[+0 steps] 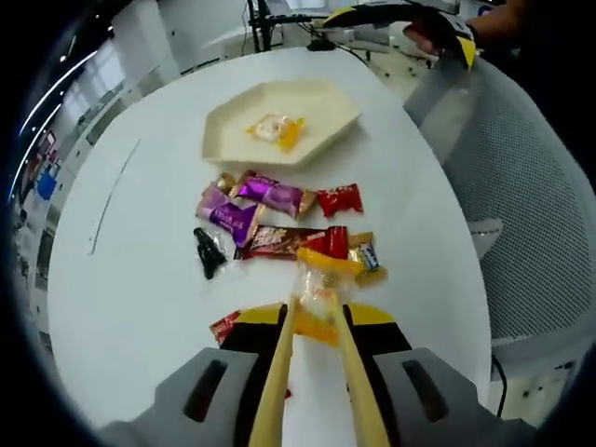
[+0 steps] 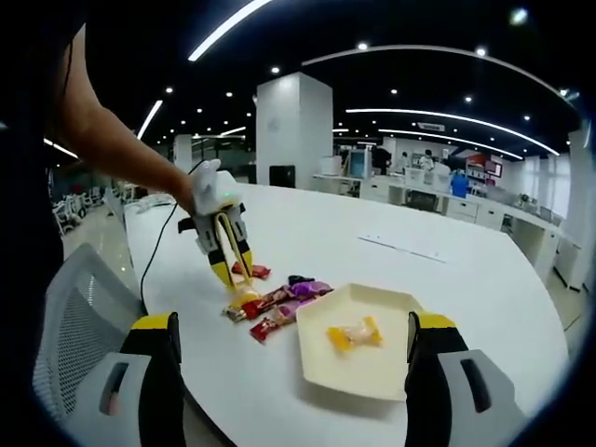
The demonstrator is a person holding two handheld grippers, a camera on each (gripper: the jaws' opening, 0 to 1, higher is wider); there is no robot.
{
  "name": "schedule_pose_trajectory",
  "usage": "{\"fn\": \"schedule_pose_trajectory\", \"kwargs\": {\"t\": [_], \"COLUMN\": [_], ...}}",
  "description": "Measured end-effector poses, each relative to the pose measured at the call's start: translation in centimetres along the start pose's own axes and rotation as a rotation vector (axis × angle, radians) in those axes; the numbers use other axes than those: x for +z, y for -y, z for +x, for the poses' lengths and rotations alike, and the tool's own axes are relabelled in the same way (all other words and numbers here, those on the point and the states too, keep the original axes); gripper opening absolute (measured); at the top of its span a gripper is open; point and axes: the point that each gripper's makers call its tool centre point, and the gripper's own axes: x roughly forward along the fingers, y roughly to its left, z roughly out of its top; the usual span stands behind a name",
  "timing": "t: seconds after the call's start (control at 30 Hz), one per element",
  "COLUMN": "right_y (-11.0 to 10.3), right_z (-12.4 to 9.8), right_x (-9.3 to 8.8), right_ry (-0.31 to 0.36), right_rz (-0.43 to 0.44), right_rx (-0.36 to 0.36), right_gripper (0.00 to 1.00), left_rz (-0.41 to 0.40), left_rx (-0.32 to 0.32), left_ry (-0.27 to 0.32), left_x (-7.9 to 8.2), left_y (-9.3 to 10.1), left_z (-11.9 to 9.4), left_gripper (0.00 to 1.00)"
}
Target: Place the target food into the container with the food tongs after gripping and lifting it, then release it inside without dropping or visibly crushing the food.
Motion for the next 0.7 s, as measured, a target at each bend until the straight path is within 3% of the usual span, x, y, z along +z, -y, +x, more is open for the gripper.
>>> {"fn": "schedule_pose_trajectory", "kwargs": {"t": [0.27,0.37,0.43,0.7], "right_y": [0.1,0.1,0.0,0.0], "right_z": [0.0,0.0,0.0,0.0], "right_x": [0.0,0.0,0.1,0.0], "right_ry": [0.001,0.000,0.002,-0.001], "right_rz": [0.005,0.003,0.006,0.009], "right_rx": [-0.005,-0.004,-0.001,0.002], "right_gripper": [0.99,0.99,0.99,0.99], "left_rz": [-0.097,-0.126,-0.060,-0.014], "left_rx": [0.055,0.049,0.050,0.063], "left_ry": [0.044,0.050,0.057,0.043], "left_x": [-0.2,-0.3,-0.1,0.2], "left_y": [-0.5,0.1,0.5,1.3], "left_z": [-0.4,-0.6,-0.8,-1.5], "left_gripper": [0.15,0.19,0.21,0.24]}}
